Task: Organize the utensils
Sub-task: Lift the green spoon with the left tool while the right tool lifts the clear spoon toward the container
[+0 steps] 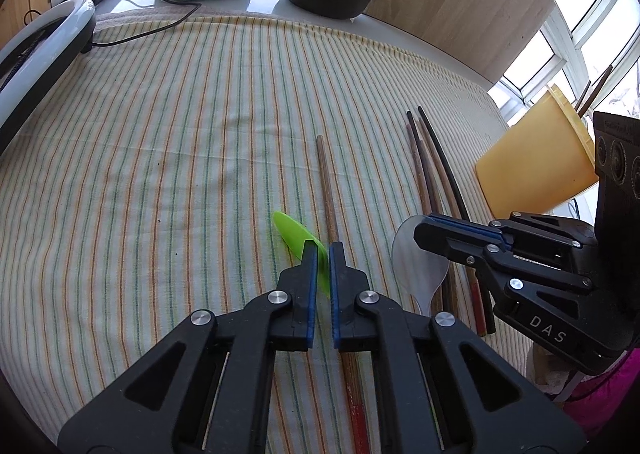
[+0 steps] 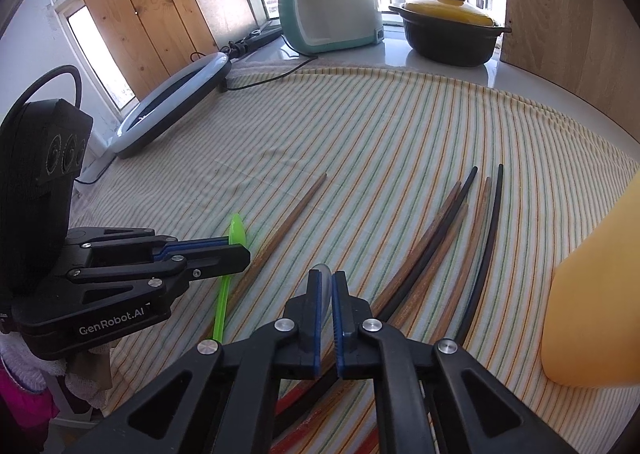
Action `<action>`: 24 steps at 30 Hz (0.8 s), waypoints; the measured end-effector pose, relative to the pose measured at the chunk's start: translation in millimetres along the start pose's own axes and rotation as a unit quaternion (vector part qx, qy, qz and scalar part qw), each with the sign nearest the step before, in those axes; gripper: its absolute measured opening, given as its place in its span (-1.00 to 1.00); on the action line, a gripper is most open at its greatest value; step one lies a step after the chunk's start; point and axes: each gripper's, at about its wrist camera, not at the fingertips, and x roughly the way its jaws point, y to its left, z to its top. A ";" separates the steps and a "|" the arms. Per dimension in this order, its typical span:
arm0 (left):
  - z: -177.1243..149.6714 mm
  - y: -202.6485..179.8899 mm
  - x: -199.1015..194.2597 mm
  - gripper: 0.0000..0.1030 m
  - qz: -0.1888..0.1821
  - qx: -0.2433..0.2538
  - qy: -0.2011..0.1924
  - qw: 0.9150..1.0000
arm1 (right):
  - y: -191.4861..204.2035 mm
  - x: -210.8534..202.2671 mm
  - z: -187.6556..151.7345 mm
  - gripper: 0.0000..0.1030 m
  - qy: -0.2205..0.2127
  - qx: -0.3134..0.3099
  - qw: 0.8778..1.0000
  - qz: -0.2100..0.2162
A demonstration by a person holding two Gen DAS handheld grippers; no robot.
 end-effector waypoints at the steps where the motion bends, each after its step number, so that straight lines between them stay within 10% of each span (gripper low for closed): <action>1: 1.5 0.9 0.6 -0.93 0.005 -0.003 0.001 1.000 | 0.5 1.3 0.3 -0.96 0.003 -0.002 1.000 0.002; 24: 4.1 -3.7 -41.8 -0.96 -0.022 -0.010 -0.057 0.998 | 2.4 -48.9 3.6 -0.99 -0.062 -0.001 0.998 -0.010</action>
